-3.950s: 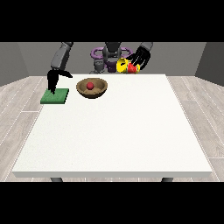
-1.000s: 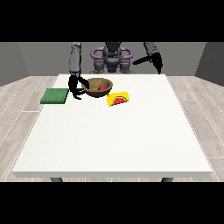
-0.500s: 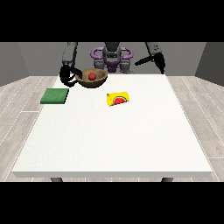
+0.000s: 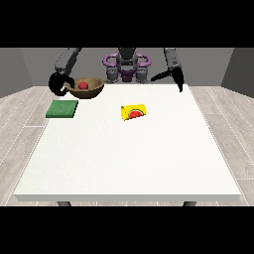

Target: Pick the cup and pour the ball into the bowl, then pick the bowl and place it on the pad

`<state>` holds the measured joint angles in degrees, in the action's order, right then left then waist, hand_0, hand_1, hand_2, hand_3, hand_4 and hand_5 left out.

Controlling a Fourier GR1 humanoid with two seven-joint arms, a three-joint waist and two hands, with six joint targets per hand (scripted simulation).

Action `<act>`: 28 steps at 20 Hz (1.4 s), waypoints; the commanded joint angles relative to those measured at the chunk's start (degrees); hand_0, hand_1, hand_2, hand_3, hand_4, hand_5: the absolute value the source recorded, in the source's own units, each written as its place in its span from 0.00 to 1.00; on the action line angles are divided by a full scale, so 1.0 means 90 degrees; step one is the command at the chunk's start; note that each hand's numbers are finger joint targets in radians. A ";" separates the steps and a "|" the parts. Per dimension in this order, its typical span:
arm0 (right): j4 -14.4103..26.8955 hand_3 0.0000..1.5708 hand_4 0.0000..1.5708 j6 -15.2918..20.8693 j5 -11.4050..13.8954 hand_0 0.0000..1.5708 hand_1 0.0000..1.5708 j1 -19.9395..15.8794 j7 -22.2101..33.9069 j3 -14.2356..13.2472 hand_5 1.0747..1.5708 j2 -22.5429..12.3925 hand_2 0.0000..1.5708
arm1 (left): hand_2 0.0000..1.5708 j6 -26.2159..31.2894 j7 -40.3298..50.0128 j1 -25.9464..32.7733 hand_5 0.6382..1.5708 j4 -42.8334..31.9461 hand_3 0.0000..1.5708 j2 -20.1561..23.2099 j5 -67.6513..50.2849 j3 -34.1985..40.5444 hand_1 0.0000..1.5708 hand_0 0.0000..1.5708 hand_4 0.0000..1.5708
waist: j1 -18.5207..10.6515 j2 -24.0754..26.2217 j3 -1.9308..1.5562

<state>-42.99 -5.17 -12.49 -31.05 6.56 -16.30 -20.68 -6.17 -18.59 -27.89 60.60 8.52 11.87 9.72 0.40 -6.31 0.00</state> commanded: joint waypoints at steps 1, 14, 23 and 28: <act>0.0260 1.00 0.68 -0.0562 -0.0300 1.00 1.00 0.0024 -0.0396 -0.0386 0.97 -0.0503 1.00 | 0.00 -0.0276 -0.0346 -0.0005 0.99 0.0097 0.00 -0.0224 0.0112 -0.0163 0.00 0.00 0.00 | -0.0078 -0.0418 -0.0003; 0.1679 0.22 0.65 -0.1476 -0.0507 1.00 1.00 -0.0524 -0.1886 -0.1275 1.00 -0.2222 1.00 | 0.00 -0.0788 -0.0256 -0.0392 0.99 0.1643 0.00 -0.0533 0.0570 -0.0767 0.00 0.00 0.00 | -0.0586 -0.2328 -0.0013; 0.2344 0.13 0.66 -0.1998 -0.0282 1.00 1.00 -0.0703 -0.2493 -0.1290 1.00 -0.2957 1.00 | 0.00 -0.0685 0.0471 -0.0025 0.99 0.3108 0.00 -0.0297 0.0748 -0.0968 0.00 0.00 0.00 | -0.0494 -0.2677 -0.0018; 0.2697 0.00 0.53 -0.2121 -0.0624 1.00 1.00 -0.1019 -0.1987 -0.1518 1.00 -0.2853 1.00 | 0.00 -0.0572 0.1121 -0.0155 0.99 0.3269 0.00 -0.0338 0.0640 -0.0924 0.00 0.00 0.00 | -0.0290 -0.2338 -0.0014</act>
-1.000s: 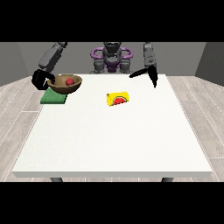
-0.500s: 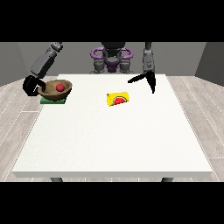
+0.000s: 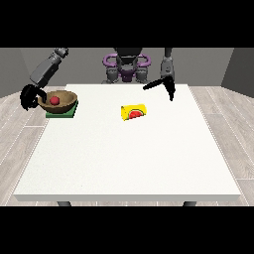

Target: Pick the cup and pour the ball into the bowl, then pick the bowl and place it on the pad

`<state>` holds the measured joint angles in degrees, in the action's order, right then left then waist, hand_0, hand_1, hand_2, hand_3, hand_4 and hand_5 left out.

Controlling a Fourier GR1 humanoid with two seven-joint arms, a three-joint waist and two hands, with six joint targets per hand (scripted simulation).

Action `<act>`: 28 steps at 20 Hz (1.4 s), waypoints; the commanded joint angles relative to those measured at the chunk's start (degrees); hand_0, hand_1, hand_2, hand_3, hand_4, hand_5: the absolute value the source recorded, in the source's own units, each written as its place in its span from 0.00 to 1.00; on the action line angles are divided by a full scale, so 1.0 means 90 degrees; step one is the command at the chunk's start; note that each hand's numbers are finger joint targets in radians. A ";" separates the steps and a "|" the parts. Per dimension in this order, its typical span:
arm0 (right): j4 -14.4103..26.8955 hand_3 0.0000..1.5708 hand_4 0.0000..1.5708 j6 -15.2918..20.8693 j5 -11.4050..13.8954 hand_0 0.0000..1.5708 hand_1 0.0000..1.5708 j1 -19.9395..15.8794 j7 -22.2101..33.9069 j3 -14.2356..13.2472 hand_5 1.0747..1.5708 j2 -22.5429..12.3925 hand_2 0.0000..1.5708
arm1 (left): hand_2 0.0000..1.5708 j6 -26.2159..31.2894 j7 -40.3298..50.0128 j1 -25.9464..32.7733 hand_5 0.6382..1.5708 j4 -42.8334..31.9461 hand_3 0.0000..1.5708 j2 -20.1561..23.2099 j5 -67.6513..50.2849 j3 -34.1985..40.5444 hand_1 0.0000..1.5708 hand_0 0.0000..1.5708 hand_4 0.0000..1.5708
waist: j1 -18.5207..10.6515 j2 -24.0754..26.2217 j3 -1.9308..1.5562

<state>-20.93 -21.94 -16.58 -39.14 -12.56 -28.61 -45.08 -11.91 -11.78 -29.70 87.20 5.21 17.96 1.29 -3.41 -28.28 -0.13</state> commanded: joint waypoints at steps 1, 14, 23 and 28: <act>0.0355 0.00 0.50 -0.0149 -0.0222 1.00 1.00 -0.0143 0.0368 -0.0178 1.00 -0.0069 1.00 | 0.00 -0.0062 0.0059 0.0466 0.99 0.0317 0.00 -0.0188 0.0138 -0.0280 0.00 0.00 0.00 | -0.0020 0.0226 0.0004; 0.0264 0.77 0.43 0.0046 0.0557 1.00 1.00 0.0246 -0.0092 0.0512 0.97 -0.0133 1.00 | 0.00 0.0156 0.0527 0.0595 0.99 0.0981 0.00 -0.0059 -0.0018 -0.0197 0.00 0.00 0.00 | -0.0021 0.0150 0.0003; 0.0426 0.17 0.00 0.0638 0.0613 0.00 0.00 -0.0290 0.0388 0.0354 0.82 -0.1042 0.27 | 0.00 0.0402 0.0845 0.0230 0.99 0.1512 0.00 0.0257 -0.0257 0.0108 0.00 0.00 0.00 | -0.0008 -0.0355 0.0004; 0.0485 0.16 0.00 0.0549 0.0568 0.00 0.00 -0.0098 0.0427 0.0307 0.84 -0.1099 0.23 | 0.00 0.0567 0.0358 0.0984 1.00 0.1429 0.00 0.0226 -0.0506 0.0111 0.00 0.00 0.00 | -0.0107 0.0015 0.0008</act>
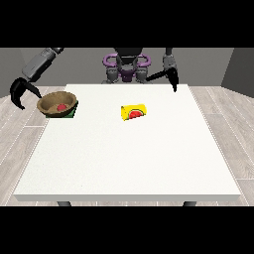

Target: Pick the cup and pour the ball into the bowl, then pick the bowl and place it on the pad

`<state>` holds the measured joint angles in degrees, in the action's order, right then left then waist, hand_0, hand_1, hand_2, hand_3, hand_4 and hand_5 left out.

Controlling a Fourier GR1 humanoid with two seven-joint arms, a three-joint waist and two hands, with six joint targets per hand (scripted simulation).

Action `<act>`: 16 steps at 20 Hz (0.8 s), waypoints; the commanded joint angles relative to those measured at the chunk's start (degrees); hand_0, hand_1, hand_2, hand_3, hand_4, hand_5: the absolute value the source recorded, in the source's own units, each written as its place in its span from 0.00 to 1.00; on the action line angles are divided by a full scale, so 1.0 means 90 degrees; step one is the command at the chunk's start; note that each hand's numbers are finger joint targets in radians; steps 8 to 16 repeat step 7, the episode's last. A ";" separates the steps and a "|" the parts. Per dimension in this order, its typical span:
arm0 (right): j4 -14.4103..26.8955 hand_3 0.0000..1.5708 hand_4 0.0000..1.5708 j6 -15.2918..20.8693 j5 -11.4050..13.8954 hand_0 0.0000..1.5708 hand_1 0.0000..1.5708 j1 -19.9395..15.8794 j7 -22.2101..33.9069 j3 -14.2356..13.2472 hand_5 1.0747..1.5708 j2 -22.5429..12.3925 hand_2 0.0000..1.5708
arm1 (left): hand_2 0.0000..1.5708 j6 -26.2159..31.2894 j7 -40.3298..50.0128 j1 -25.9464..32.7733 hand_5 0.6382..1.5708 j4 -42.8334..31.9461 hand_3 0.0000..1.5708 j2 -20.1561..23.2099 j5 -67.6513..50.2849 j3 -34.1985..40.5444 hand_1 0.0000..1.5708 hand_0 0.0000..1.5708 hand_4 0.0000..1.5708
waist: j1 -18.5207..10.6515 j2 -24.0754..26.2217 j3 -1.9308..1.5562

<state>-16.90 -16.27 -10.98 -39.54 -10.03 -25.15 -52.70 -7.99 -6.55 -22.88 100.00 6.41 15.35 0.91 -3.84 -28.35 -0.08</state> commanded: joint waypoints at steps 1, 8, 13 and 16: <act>-0.0048 0.18 0.00 0.0158 0.0120 0.00 0.00 -0.0169 0.0099 0.0139 0.84 0.0187 0.21 | 0.00 -0.0244 0.0438 -0.0076 1.00 0.0112 0.00 -0.0210 0.0284 -0.0182 0.00 0.00 0.00 | 0.0168 0.0205 0.0000; -0.0163 0.18 0.00 -0.1245 -0.0255 0.00 0.00 -0.0683 0.1273 -0.0051 0.86 -0.0799 0.12 | 0.00 -0.0238 0.0224 -0.0017 1.00 -0.0723 0.00 -0.0326 0.0169 -0.0089 0.00 0.00 0.00 | 0.0384 0.0906 0.0017; -0.0163 0.18 0.00 -0.1245 -0.0255 0.00 0.00 -0.0683 0.1273 -0.0051 0.86 -0.0799 0.12 | 0.00 -0.0238 0.0224 -0.0017 1.00 -0.0723 0.00 -0.0326 0.0169 -0.0089 0.00 0.00 0.00 | 0.0384 0.0906 0.0017; -0.0163 0.18 0.00 -0.1245 -0.0255 0.00 0.00 -0.0683 0.1273 -0.0051 0.86 -0.0799 0.12 | 0.00 -0.0238 0.0224 -0.0017 1.00 -0.0723 0.00 -0.0326 0.0169 -0.0089 0.00 0.00 0.00 | 0.0384 0.0906 0.0017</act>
